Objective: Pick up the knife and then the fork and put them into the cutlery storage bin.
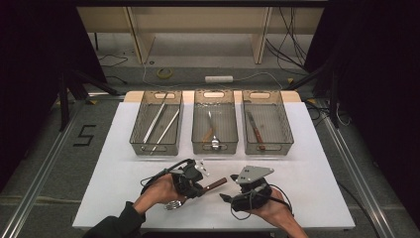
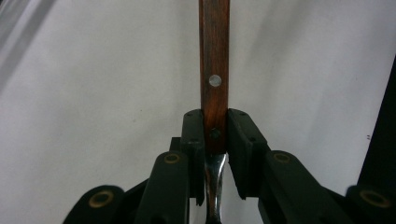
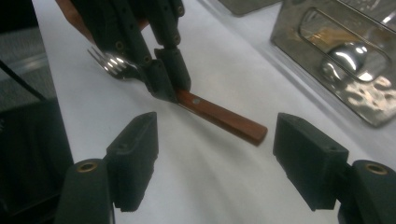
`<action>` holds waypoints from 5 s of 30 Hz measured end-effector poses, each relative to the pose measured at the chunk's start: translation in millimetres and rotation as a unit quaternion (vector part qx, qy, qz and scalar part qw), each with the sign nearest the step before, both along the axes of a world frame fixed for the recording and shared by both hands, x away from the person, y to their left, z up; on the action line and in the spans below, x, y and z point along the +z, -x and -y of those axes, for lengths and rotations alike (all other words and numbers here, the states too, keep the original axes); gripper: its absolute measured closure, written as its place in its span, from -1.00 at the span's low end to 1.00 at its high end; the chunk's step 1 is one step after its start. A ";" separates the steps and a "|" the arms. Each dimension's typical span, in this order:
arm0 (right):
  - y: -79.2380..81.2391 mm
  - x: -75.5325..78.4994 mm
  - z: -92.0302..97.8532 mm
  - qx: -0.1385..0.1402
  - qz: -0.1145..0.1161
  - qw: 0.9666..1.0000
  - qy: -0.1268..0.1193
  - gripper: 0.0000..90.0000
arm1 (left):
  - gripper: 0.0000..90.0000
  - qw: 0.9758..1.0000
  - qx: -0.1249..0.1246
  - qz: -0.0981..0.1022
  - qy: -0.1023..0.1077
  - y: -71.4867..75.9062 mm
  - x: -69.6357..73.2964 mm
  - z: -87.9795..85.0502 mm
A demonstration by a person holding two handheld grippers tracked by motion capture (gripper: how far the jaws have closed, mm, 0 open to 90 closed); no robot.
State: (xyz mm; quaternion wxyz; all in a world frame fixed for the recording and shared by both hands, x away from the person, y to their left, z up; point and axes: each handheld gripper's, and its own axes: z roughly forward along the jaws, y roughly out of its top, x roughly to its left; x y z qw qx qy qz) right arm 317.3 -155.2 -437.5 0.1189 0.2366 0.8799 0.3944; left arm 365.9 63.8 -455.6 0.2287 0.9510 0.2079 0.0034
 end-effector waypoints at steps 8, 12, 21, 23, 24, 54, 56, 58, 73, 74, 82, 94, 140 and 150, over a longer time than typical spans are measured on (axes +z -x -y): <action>-7.3 -10.7 -21.8 0.051 0.061 0.994 0.077 -0.28 | 0.71 1.000 -0.004 -0.003 0.004 0.4 0.2 -1.0; -10.2 -18.4 -30.8 0.064 0.074 0.989 0.108 -0.25 | 0.71 1.000 -0.004 -0.006 0.006 0.4 0.0 -0.7; -13.5 -32.7 -45.7 0.102 0.117 0.974 0.166 -0.17 | 0.71 1.000 -0.007 -0.013 0.008 1.0 0.7 0.7; -14.3 -35.2 -47.3 0.110 0.130 0.969 0.181 -0.13 | 0.71 1.000 -0.010 -0.015 0.009 1.3 0.7 0.7; -13.8 -36.1 -48.0 0.111 0.128 0.968 0.183 -0.11 | 0.70 1.000 -0.011 -0.016 0.009 1.3 0.8 0.6; 1.0 -30.0 -53.9 0.199 0.238 0.913 0.266 0.80 | 0.65 0.999 -0.019 -0.017 0.028 1.8 27.5 -7.1; 2.1 -27.5 -53.8 0.196 0.238 0.913 0.268 0.80 | 0.63 0.999 -0.018 -0.015 0.026 2.2 29.3 -7.0; 2.5 -25.8 -54.0 0.198 0.238 0.912 0.271 0.81 | 0.51 1.000 -0.006 -0.006 0.030 2.3 31.3 -6.6; -4.0 -23.0 -43.7 0.193 0.220 0.914 0.282 0.81 | -0.23 0.992 0.075 0.034 0.091 -6.5 57.8 -33.4; -4.3 -22.4 -42.1 0.189 0.217 0.915 0.282 0.81 | -0.27 0.991 0.081 0.043 0.095 -7.2 61.0 -36.3; -12.4 -22.1 -28.7 0.151 0.202 0.928 0.275 0.81 | -0.40 0.977 0.129 0.079 0.150 -9.0 72.4 -52.4; -26.5 -17.7 -6.4 0.103 0.184 0.940 0.268 0.81 | -0.49 0.960 0.166 0.107 0.200 -7.9 76.6 -69.4; -46.8 -5.4 29.2 0.001 0.132 0.968 0.212 0.80 | -0.57 0.923 0.212 0.179 0.267 25.2 29.5 -108.9; -52.0 -0.3 34.5 -0.023 0.114 0.977 0.179 0.80 | -0.59 0.921 0.217 0.195 0.259 28.3 25.2 -117.8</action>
